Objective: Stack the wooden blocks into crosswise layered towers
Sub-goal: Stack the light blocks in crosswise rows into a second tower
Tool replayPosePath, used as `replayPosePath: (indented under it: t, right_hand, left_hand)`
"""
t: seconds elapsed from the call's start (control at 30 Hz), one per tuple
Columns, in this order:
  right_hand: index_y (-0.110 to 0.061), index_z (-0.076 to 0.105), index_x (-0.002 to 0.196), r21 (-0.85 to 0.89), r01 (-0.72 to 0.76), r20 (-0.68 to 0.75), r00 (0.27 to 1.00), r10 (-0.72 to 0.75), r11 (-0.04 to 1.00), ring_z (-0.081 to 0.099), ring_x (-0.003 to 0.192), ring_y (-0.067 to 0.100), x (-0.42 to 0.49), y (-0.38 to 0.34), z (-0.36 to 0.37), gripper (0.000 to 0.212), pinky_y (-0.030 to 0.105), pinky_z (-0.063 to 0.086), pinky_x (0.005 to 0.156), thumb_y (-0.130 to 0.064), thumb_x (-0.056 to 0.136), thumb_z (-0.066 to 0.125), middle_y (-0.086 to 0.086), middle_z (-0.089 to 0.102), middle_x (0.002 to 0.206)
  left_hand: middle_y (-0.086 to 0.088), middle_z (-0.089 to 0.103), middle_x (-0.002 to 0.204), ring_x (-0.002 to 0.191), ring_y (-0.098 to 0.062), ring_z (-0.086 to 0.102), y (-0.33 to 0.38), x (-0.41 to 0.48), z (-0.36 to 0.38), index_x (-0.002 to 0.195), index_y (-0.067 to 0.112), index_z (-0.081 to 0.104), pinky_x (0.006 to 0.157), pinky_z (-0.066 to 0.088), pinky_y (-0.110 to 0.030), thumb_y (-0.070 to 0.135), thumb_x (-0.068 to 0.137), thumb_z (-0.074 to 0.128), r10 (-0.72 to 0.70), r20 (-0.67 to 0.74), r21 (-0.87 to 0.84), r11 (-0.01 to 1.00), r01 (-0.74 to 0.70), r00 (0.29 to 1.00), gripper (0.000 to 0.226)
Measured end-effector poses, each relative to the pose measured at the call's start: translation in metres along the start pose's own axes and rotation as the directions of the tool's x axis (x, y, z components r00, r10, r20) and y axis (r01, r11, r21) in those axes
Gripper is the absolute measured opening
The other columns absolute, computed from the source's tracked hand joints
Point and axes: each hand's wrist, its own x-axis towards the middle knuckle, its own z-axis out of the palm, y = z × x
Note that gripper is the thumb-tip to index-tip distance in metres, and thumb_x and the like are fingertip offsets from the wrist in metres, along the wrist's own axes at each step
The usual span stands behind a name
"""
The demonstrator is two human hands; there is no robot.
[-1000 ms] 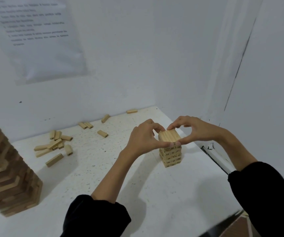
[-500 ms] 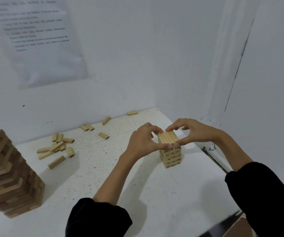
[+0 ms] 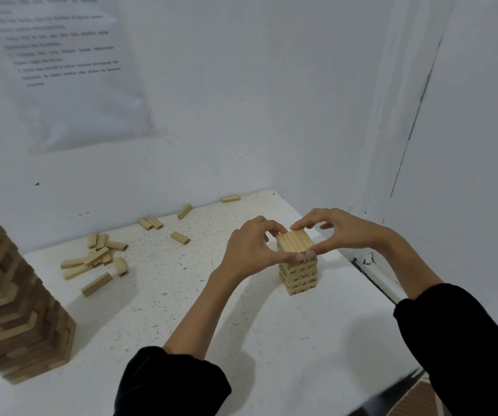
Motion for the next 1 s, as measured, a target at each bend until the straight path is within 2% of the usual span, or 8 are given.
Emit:
replayPosePath:
  t: [0.13,0.23,0.33,0.47,0.6,0.8,0.9,1.0]
  right_hand:
    - [-0.043,0.058,0.108,0.062,-0.002,-0.055,0.998,0.005,0.998,0.048,0.109,-0.004,-0.001,-0.005,-0.002,0.039,0.014,0.036,0.088,-0.048,0.069,0.063,-0.023,0.053,0.114]
    - [-0.042,0.060,0.104,0.055,0.012,-0.092,0.996,-0.007,0.998,0.051,0.107,-0.002,0.003,-0.012,-0.004,0.030,0.016,0.038,0.087,-0.051,0.075,0.061,-0.023,0.055,0.112]
    - [-0.036,0.063,0.106,0.003,0.011,-0.157,0.988,-0.011,1.000,0.052,0.106,0.003,0.014,-0.025,0.001,0.022,0.025,0.038,0.091,-0.039,0.084,0.065,-0.016,0.058,0.114]
    - [-0.026,0.064,0.112,-0.017,-0.039,-0.351,0.936,0.030,0.999,0.051,0.105,0.009,0.034,-0.052,0.022,0.025,0.024,0.038,0.085,-0.028,0.087,0.064,-0.008,0.058,0.114]
    - [-0.021,0.062,0.118,0.009,-0.083,-0.467,0.881,0.077,0.997,0.050,0.114,0.015,0.067,-0.080,0.058,0.030,0.029,0.041,0.091,-0.028,0.088,0.062,-0.004,0.058,0.120]
    - [-0.019,0.048,0.133,0.063,-0.138,-0.508,0.848,0.151,0.988,0.033,0.127,0.021,0.122,-0.088,0.123,0.040,0.025,0.032,0.094,-0.021,0.093,0.053,0.006,0.045,0.133]
    - [-0.021,0.037,0.138,0.090,-0.256,-0.485,0.833,0.267,0.963,0.027,0.127,0.022,0.152,-0.073,0.155,0.050,0.028,0.033,0.096,-0.025,0.092,0.054,0.007,0.036,0.138]
    - [-0.021,0.028,0.143,0.033,-0.398,-0.507,0.784,0.358,0.917,0.026,0.128,0.024,0.181,-0.051,0.172,0.060,0.031,0.030,0.100,-0.034,0.090,0.055,0.007,0.031,0.142]
  left_hand:
    - [0.016,0.056,0.104,0.085,0.000,0.052,-0.002,-0.002,-0.004,0.114,0.030,0.061,0.068,0.039,-0.017,0.063,0.071,0.066,-0.013,-0.060,-0.066,0.998,0.009,0.998,0.054]
    - [0.012,0.061,0.103,0.089,-0.003,0.056,-0.010,-0.002,-0.013,0.109,0.028,0.065,0.073,0.043,-0.022,0.057,0.079,0.062,-0.028,-0.105,-0.124,0.992,0.015,0.994,0.042]
    - [0.013,0.062,0.100,0.090,-0.004,0.057,-0.020,-0.001,-0.026,0.105,0.027,0.067,0.077,0.046,-0.026,0.051,0.082,0.064,-0.040,-0.122,-0.139,0.990,0.023,0.992,0.033]
    - [0.013,0.064,0.097,0.092,-0.003,0.058,-0.037,-0.002,-0.043,0.102,0.028,0.067,0.076,0.046,-0.024,0.045,0.084,0.065,-0.081,-0.169,-0.167,0.985,0.052,0.982,0.025]
    - [0.014,0.065,0.095,0.091,-0.004,0.059,-0.063,-0.003,-0.057,0.100,0.028,0.067,0.075,0.045,-0.024,0.041,0.084,0.066,-0.141,-0.219,-0.180,0.978,0.102,0.965,0.021]
    - [0.008,0.063,0.100,0.089,-0.006,0.055,-0.114,0.004,-0.069,0.101,0.022,0.067,0.069,0.039,-0.015,0.030,0.087,0.065,-0.245,-0.303,-0.191,0.962,0.193,0.921,0.016]
    - [0.001,0.060,0.108,0.098,-0.011,0.052,-0.146,0.016,-0.063,0.104,0.019,0.067,0.079,0.039,-0.023,0.026,0.087,0.064,-0.304,-0.349,-0.212,0.947,0.241,0.887,0.019]
    - [-0.004,0.056,0.115,0.113,-0.020,0.048,-0.182,0.031,-0.048,0.109,0.018,0.066,0.088,0.038,-0.029,0.021,0.086,0.064,-0.368,-0.396,-0.226,0.927,0.299,0.841,0.023]
